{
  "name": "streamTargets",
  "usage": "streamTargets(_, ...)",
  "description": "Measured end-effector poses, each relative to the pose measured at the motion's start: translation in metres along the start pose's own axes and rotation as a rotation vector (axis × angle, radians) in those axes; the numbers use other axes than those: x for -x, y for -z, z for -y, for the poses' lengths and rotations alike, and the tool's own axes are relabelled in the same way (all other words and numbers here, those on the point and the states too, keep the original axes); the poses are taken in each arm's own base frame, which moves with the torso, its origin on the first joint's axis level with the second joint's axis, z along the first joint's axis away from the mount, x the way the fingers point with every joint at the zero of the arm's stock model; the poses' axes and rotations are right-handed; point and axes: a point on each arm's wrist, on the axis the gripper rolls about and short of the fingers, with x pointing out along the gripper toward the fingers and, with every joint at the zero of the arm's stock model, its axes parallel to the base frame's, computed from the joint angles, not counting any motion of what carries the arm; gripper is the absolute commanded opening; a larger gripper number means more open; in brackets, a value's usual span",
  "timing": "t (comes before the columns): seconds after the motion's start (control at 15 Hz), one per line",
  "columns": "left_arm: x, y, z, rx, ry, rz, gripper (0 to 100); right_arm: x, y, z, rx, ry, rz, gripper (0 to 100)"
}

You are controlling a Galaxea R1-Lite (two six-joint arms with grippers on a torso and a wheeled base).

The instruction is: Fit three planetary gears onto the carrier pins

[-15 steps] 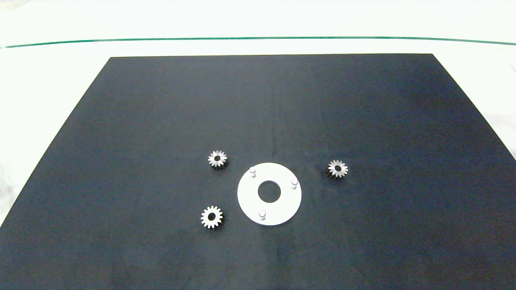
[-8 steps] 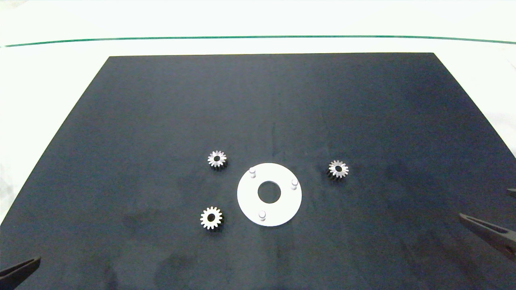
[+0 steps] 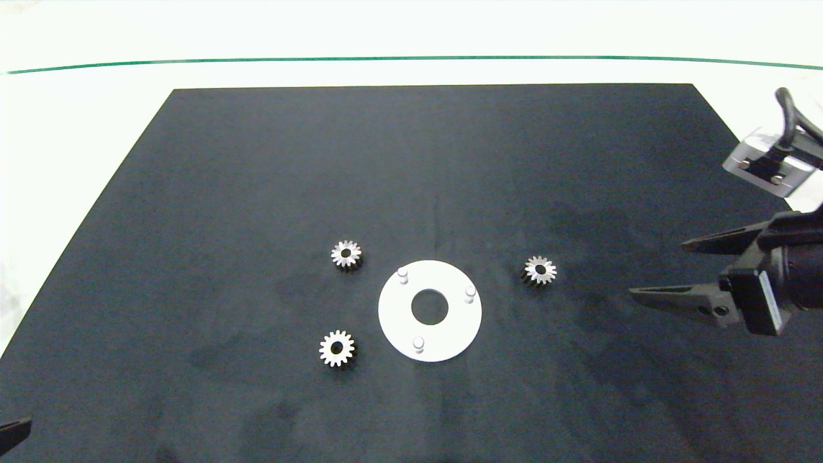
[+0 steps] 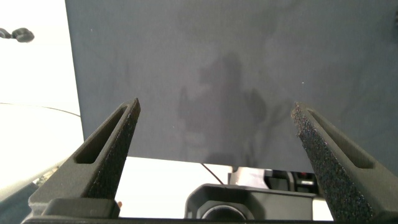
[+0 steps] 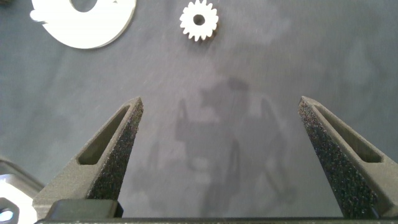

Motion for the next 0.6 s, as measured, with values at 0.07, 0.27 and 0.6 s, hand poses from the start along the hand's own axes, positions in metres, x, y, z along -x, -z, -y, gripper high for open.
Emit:
streamTargets(0.07,0.002,-0.001,-0.001,0.012,-0.015,0.006,100,-0.01,-0.004,0.002,0.013,-0.003,-0.021,100)
streamTargets(0.27,0.002,-0.002,-0.002,0.037,-0.047,0.001,100,-0.039,-0.013,0.01,0.042,0.043,-0.097,100)
streamTargets(0.6,0.001,-0.003,-0.003,0.042,-0.052,-0.008,100,-0.069,-0.02,0.012,0.065,0.036,-0.144,100)
